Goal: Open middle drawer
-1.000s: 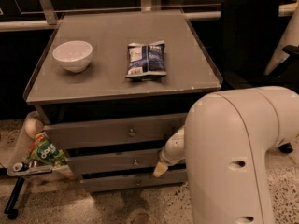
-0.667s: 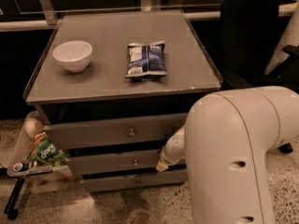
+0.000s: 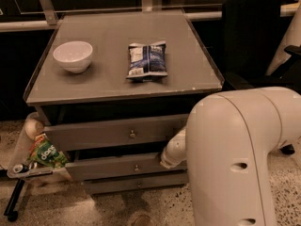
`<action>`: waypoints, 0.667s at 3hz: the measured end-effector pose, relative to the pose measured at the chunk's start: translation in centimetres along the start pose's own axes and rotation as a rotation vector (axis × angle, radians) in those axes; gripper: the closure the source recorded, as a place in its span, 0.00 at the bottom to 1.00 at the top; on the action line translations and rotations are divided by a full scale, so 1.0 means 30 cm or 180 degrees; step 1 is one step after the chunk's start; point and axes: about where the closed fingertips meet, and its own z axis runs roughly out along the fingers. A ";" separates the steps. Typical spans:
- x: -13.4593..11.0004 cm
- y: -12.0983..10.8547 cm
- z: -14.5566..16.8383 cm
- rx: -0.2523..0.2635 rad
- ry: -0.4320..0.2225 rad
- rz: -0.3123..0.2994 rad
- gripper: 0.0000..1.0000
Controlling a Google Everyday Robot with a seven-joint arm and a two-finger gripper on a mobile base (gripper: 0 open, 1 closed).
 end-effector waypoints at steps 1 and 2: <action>0.000 0.000 0.000 0.0000 0.0000 0.0000 1.00; -0.003 -0.001 -0.008 0.0000 0.0000 0.0000 1.00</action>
Offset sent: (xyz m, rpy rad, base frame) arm -0.0098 0.0011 0.0013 -0.0007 0.0204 0.0092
